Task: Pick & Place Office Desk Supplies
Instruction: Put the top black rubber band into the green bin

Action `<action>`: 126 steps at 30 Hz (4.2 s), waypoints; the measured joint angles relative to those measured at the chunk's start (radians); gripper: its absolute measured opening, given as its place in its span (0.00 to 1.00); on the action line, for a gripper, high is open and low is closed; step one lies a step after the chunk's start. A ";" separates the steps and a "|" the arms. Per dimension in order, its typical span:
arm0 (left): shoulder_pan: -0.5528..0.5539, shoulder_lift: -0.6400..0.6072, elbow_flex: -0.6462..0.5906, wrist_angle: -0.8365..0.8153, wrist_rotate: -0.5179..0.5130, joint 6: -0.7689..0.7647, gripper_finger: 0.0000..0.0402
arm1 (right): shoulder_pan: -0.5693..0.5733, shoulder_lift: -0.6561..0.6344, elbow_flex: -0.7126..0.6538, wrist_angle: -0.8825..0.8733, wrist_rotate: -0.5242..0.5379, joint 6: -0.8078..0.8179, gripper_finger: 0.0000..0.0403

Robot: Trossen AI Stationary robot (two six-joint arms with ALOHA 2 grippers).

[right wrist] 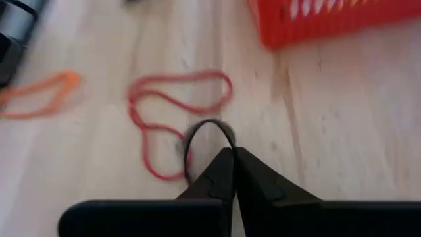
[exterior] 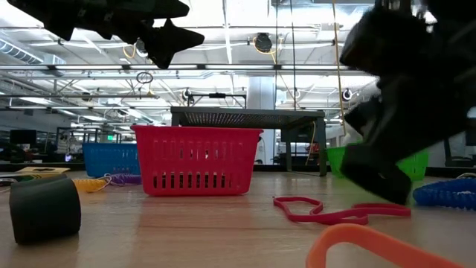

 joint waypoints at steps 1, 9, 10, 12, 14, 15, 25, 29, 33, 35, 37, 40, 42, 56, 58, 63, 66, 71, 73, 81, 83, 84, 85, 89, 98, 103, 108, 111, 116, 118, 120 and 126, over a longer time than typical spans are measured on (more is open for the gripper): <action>0.000 0.000 0.000 0.000 0.000 0.000 0.64 | -0.002 -0.017 0.000 0.000 -0.001 -0.015 0.01; 0.000 0.000 0.000 0.000 0.000 -0.019 0.64 | -0.032 -0.214 0.000 -0.002 0.058 -0.202 0.00; 0.000 0.000 0.000 0.000 0.000 -0.022 0.64 | -0.032 -0.240 0.000 -0.004 0.077 -0.234 0.00; 0.000 0.000 0.000 0.000 0.000 -0.025 0.64 | -0.032 -0.291 0.000 -0.014 0.140 -0.300 0.00; 0.000 0.000 0.000 -0.002 0.000 -0.025 0.64 | -0.032 -0.339 0.000 -0.042 0.240 -0.351 0.00; 0.000 0.000 0.000 -0.005 0.000 -0.025 0.64 | -0.032 -0.362 0.000 -0.064 0.294 -0.368 0.00; 0.000 0.000 0.000 -0.033 0.000 -0.045 0.64 | -0.033 -0.475 0.000 -0.226 0.750 -0.364 0.00; 0.000 0.000 0.000 -0.055 0.000 -0.071 0.64 | -0.032 -0.489 -0.001 -0.310 0.861 -0.290 0.00; -0.001 0.000 0.000 -0.067 0.000 -0.110 0.64 | -0.032 -0.505 -0.001 -0.418 0.988 -0.166 0.00; -0.001 0.000 0.000 -0.067 0.000 -0.125 0.64 | -0.032 -0.510 -0.001 -0.474 1.027 -0.099 0.00; -0.001 0.000 0.000 -0.067 0.000 -0.130 0.64 | -0.032 -0.515 -0.001 -0.527 1.055 -0.037 0.00; -0.001 0.000 0.000 -0.067 0.000 -0.132 0.64 | -0.032 -0.519 -0.001 -0.604 1.073 0.056 0.00; -0.001 0.000 0.000 -0.067 0.000 -0.134 0.64 | -0.032 -0.519 -0.001 -0.650 1.079 0.111 0.00; 0.000 0.000 0.000 -0.066 0.000 -0.126 0.64 | -0.024 -0.620 -0.025 -1.010 0.934 0.439 0.00; 0.000 0.000 0.000 -0.066 0.000 -0.123 0.64 | -0.015 -0.652 -0.049 -1.010 0.907 0.412 0.00; 0.000 0.000 0.000 -0.054 0.000 -0.116 0.64 | 0.001 -0.754 -0.127 -1.009 0.889 0.421 0.00; 0.000 0.000 0.000 -0.054 0.000 -0.116 0.64 | 0.008 -0.826 -0.182 -0.997 0.888 0.419 0.00; -0.001 0.000 0.000 -0.047 -0.021 -0.088 0.64 | 0.014 -0.957 -0.298 -0.877 0.804 0.293 0.00; -0.001 0.000 0.000 -0.041 -0.049 -0.071 0.64 | 0.014 -1.014 -0.357 -0.781 0.760 0.216 0.00; 0.000 0.000 0.000 0.011 -0.051 -0.009 0.64 | 0.011 -1.212 -0.575 -0.215 0.547 -0.194 0.00; 0.000 0.000 0.000 0.012 -0.048 0.004 0.64 | 0.005 -1.242 -0.591 -0.169 0.545 -0.238 0.00; 0.000 0.000 0.000 0.013 -0.047 0.005 0.64 | 0.000 -1.251 -0.591 -0.170 0.549 -0.243 0.00; 0.000 0.000 0.000 0.014 -0.047 0.005 0.64 | -0.007 -1.258 -0.591 -0.173 0.550 -0.244 0.00; 0.000 0.000 0.000 0.014 -0.047 0.007 0.64 | -0.036 -1.262 -0.591 -0.178 0.556 -0.243 0.00; 0.000 0.000 0.000 0.016 -0.044 -0.029 0.64 | -0.088 -1.262 -0.591 -0.178 0.596 -0.213 0.00; 0.000 0.000 0.000 0.016 -0.044 -0.030 0.64 | -0.104 -1.262 -0.591 -0.179 0.674 -0.176 0.06; 0.000 0.000 0.000 0.016 -0.043 -0.050 0.64 | -0.107 -1.262 -0.591 -0.179 0.683 -0.171 0.18; 0.000 0.000 0.000 0.016 -0.043 -0.052 0.64 | -0.107 -1.262 -0.591 -0.179 0.698 -0.153 0.26; -0.001 0.000 0.000 0.016 -0.042 -0.056 0.64 | -0.107 -1.262 -0.591 -0.179 0.714 -0.142 0.41; -0.001 0.000 0.000 0.016 -0.042 -0.056 0.64 | -0.107 -1.262 -0.591 -0.181 0.713 -0.131 0.45; -0.001 0.000 0.000 0.016 -0.042 -0.056 0.64 | -0.107 -1.262 -0.591 -0.183 0.714 -0.128 0.48; -0.001 0.000 0.000 0.015 -0.041 -0.064 0.64 | -0.108 -1.262 -0.591 -0.213 0.861 -0.057 0.50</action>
